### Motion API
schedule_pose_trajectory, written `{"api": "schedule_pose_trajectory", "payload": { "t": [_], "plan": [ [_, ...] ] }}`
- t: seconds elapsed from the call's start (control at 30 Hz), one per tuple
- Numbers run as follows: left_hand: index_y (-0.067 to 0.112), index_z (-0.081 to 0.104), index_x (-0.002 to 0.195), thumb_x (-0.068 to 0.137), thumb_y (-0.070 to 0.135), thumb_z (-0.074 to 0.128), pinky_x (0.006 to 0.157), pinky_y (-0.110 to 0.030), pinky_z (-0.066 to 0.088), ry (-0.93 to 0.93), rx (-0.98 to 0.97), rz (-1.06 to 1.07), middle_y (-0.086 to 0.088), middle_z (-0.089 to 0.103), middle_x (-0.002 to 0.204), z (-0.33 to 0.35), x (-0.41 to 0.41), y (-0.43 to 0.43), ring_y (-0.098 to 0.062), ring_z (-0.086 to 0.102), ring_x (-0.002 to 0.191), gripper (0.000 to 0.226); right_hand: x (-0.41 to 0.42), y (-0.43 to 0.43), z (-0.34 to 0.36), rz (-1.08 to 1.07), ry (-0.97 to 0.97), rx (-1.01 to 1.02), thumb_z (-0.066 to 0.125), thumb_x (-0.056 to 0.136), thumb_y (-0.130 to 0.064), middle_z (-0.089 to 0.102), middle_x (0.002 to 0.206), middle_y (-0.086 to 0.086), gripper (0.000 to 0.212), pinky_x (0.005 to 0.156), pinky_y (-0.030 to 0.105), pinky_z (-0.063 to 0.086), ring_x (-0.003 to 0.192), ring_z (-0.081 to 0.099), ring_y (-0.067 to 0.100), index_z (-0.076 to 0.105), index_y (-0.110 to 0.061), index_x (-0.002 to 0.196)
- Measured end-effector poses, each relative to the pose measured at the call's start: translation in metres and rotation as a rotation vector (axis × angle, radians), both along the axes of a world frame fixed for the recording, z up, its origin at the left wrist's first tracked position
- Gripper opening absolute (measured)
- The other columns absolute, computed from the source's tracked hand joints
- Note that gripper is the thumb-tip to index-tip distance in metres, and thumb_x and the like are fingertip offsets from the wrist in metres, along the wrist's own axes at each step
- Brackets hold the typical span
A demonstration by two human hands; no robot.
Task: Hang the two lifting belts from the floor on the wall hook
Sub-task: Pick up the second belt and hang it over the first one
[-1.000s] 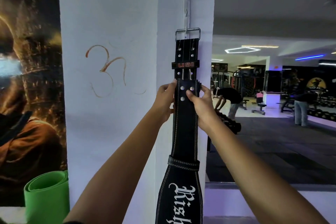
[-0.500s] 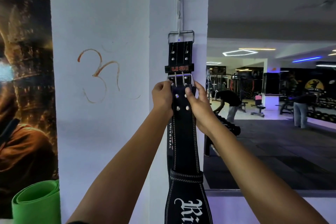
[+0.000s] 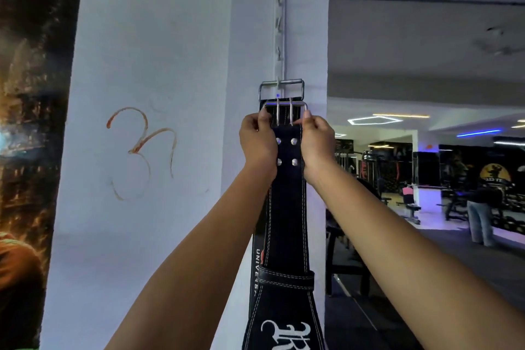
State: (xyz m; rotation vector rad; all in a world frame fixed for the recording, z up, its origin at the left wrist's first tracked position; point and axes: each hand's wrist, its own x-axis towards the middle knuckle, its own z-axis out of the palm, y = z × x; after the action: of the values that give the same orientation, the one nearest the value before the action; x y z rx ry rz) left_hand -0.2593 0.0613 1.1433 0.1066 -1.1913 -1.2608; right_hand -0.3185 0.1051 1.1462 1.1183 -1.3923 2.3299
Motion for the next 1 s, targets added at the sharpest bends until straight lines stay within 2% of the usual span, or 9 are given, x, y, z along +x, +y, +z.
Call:
{"api": "schedule_pose_trajectory", "payload": {
  "t": [0.17, 0.23, 0.3, 0.4, 0.57, 0.73, 0.8, 0.87, 1.0],
  "plan": [
    [0.013, 0.053, 0.090, 0.097, 0.030, 0.042, 0.030, -0.013, 0.030, 0.033, -0.073, 0.029, 0.002, 0.050, 0.068, 0.060, -0.022, -0.035, -0.014, 0.046, 0.046, 0.021, -0.017, -0.037, 0.059, -0.099, 0.060, -0.111, 0.042, 0.096, -0.030, 0.046, 0.060, -0.002, 0.030, 0.059, 0.027, 0.035, 0.059, 0.044, 0.019, 0.052, -0.013, 0.072],
    [0.013, 0.053, 0.091, 0.097, 0.031, 0.042, 0.033, -0.015, 0.031, 0.049, -0.094, 0.005, 0.002, 0.051, 0.068, 0.086, -0.031, -0.048, -0.014, 0.047, 0.047, 0.022, -0.023, -0.050, 0.086, -0.113, 0.068, -0.144, 0.043, 0.095, -0.029, 0.047, 0.058, -0.001, 0.032, 0.062, 0.028, 0.038, 0.054, 0.044, 0.016, 0.050, -0.013, 0.069],
    [0.013, 0.054, 0.090, 0.097, 0.030, 0.043, 0.036, -0.017, 0.032, 0.058, -0.112, -0.007, 0.001, 0.051, 0.066, 0.111, -0.039, -0.061, -0.014, 0.047, 0.047, 0.021, -0.029, -0.061, 0.110, -0.132, 0.075, -0.165, 0.043, 0.095, -0.028, 0.048, 0.057, -0.002, 0.030, 0.058, 0.026, 0.038, 0.052, 0.044, 0.013, 0.052, -0.011, 0.072],
    [0.011, 0.055, 0.089, 0.097, 0.028, 0.045, 0.036, -0.017, 0.031, 0.080, -0.137, -0.038, -0.001, 0.052, 0.064, 0.144, -0.051, -0.079, -0.015, 0.046, 0.045, 0.021, -0.040, -0.076, 0.141, -0.149, 0.065, -0.183, 0.044, 0.095, -0.029, 0.050, 0.060, 0.000, 0.030, 0.051, 0.025, 0.036, 0.057, 0.048, 0.018, 0.054, -0.011, 0.072],
    [0.010, 0.057, 0.086, 0.096, 0.023, 0.047, 0.036, -0.020, 0.034, 0.061, -0.162, -0.080, -0.004, 0.050, 0.063, 0.178, -0.074, -0.103, -0.018, 0.046, 0.044, 0.019, -0.066, -0.100, 0.172, -0.164, 0.014, -0.211, 0.047, 0.092, -0.029, 0.052, 0.062, 0.003, 0.037, 0.060, 0.034, 0.042, 0.070, 0.055, 0.028, 0.048, -0.015, 0.058],
    [0.011, 0.047, 0.056, 0.092, 0.018, 0.054, 0.064, -0.034, 0.042, 0.042, -0.121, -0.086, -0.008, 0.046, 0.053, 0.195, -0.099, -0.123, -0.026, 0.050, 0.053, 0.037, -0.086, -0.114, 0.184, -0.203, -0.032, -0.197, 0.053, 0.089, -0.029, 0.057, 0.069, 0.006, 0.035, 0.066, 0.040, 0.047, 0.073, 0.059, 0.029, 0.049, -0.015, 0.058],
    [0.011, 0.046, 0.055, 0.091, 0.017, 0.054, 0.064, -0.034, 0.041, 0.049, -0.116, -0.078, -0.007, 0.046, 0.054, 0.200, -0.104, -0.127, -0.028, 0.052, 0.058, 0.037, -0.090, -0.117, 0.187, -0.233, -0.025, -0.180, 0.053, 0.089, -0.030, 0.056, 0.065, 0.004, 0.032, 0.071, 0.040, 0.051, 0.073, 0.058, 0.028, 0.053, -0.012, 0.063],
    [0.011, 0.044, 0.059, 0.093, 0.013, 0.049, 0.055, -0.030, 0.039, 0.059, -0.116, -0.115, -0.004, 0.048, 0.060, 0.205, -0.107, -0.132, -0.025, 0.048, 0.052, 0.034, -0.091, -0.118, 0.191, -0.252, -0.019, -0.156, 0.054, 0.089, -0.031, 0.054, 0.063, 0.002, 0.028, 0.077, 0.041, 0.053, 0.075, 0.059, 0.029, 0.056, -0.012, 0.069],
    [0.015, 0.034, 0.061, 0.094, 0.014, 0.048, 0.054, -0.029, 0.041, 0.038, -0.138, -0.076, -0.006, 0.049, 0.080, 0.208, -0.111, -0.137, -0.013, 0.040, 0.052, 0.035, -0.092, -0.120, 0.193, -0.253, -0.040, -0.151, 0.059, 0.085, -0.027, 0.057, 0.081, 0.006, 0.020, 0.083, 0.045, 0.055, 0.085, 0.065, 0.031, 0.060, -0.009, 0.094]
  ]
}}
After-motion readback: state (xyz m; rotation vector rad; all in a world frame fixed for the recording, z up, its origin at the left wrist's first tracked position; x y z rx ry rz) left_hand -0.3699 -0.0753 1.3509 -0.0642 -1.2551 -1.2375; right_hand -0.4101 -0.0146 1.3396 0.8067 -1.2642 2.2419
